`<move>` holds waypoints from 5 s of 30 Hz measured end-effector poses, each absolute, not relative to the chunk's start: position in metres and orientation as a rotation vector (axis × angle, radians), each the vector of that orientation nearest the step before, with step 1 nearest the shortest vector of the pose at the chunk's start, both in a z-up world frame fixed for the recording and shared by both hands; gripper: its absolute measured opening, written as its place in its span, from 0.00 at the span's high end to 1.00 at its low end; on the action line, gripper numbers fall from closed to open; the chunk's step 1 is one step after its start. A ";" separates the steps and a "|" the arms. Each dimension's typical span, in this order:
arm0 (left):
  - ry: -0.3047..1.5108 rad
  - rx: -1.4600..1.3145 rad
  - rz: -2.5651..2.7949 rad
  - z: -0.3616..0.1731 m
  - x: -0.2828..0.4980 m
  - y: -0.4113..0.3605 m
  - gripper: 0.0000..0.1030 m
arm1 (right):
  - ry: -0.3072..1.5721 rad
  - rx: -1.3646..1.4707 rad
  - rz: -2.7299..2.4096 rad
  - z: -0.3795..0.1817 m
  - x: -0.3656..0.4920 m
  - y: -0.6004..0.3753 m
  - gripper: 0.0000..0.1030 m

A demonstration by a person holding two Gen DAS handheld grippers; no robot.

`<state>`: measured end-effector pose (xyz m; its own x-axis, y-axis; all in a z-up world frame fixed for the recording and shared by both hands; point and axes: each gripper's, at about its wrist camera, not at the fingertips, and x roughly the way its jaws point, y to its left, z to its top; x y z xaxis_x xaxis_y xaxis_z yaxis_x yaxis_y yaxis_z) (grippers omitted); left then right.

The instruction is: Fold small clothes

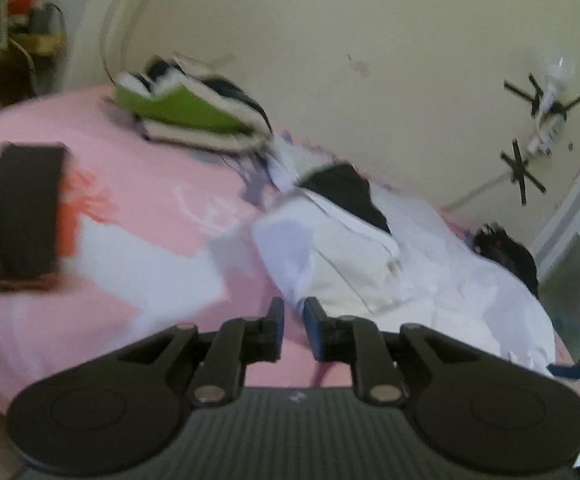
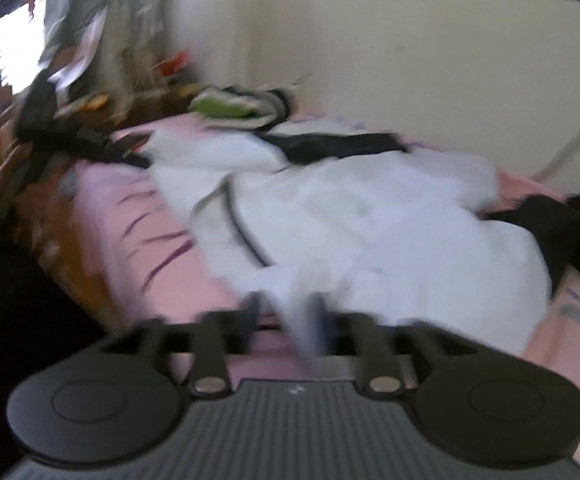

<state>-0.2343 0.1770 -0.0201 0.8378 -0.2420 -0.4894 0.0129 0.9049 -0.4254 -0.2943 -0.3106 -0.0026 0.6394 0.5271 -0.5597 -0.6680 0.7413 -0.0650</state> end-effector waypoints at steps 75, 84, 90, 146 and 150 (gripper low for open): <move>0.568 -0.058 -0.147 -0.011 -0.243 0.149 0.35 | 0.676 0.417 0.378 -0.001 -0.148 -0.340 0.93; 0.434 -0.268 -0.138 0.039 -0.223 0.185 0.15 | 0.613 0.685 0.356 -0.003 -0.165 -0.401 0.52; 0.667 -0.268 -0.182 0.003 -0.158 0.177 0.51 | 0.511 0.673 0.141 0.003 -0.189 -0.455 0.34; 0.525 -0.371 -0.413 0.021 -0.206 0.178 0.40 | 0.605 -0.027 1.155 0.016 -0.168 -0.166 0.29; 0.557 -0.316 -0.466 0.021 -0.189 0.156 0.39 | 0.624 0.068 1.094 0.019 -0.179 -0.219 0.29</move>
